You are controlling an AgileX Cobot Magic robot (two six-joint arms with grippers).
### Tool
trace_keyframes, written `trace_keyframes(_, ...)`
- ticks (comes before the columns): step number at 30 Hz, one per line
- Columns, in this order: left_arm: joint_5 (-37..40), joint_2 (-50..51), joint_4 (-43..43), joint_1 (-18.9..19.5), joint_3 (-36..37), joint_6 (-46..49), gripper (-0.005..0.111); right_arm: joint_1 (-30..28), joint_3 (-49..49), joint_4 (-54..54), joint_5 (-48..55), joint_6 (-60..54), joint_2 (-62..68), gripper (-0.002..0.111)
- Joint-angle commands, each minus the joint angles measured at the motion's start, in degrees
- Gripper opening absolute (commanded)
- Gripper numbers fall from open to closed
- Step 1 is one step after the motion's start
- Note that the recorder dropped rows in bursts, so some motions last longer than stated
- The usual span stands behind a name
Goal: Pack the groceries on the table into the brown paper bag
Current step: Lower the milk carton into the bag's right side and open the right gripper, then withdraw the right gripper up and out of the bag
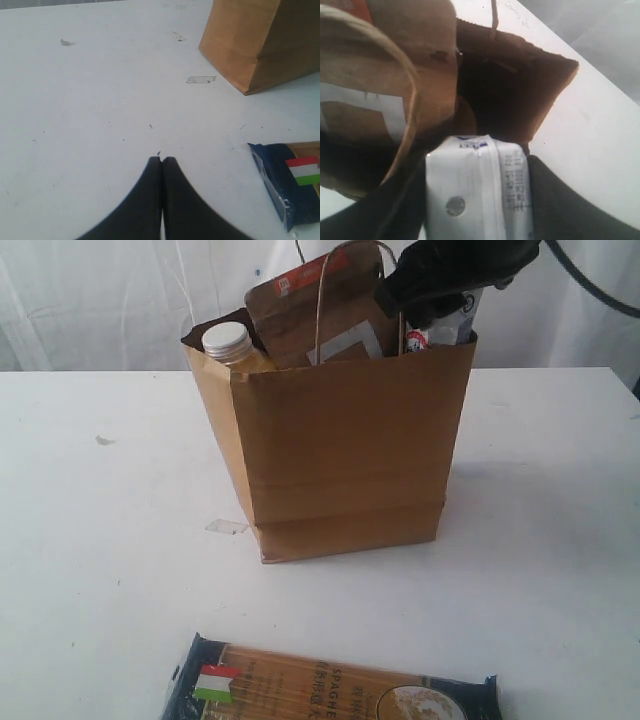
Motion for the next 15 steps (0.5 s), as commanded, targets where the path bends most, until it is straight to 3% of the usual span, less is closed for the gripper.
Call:
trace_keyframes(1, -0.1, -0.3, -0.4, 0.2, 0.2, -0.4, 0.000, 0.1, -0.6, -1.3, -2.5, -0.3, -0.6, 0.020)
trace_keyframes(5, -0.1, -0.3, -0.4, 0.2, 0.2, -0.4, 0.000, 0.1, -0.6, -1.3, -2.2, -0.3, -0.6, 0.048)
trace_keyframes(7, -0.1, -0.3, -0.4, 0.2, 0.2, -0.4, 0.000, 0.1, -0.6, -1.3, -2.1, -0.3, -0.6, 0.056)
trace_keyframes(15, -0.1, -0.3, -0.4, 0.2, 0.2, -0.4, 0.000, 0.1, -0.6, -1.3, -2.1, -0.3, -0.6, 0.057)
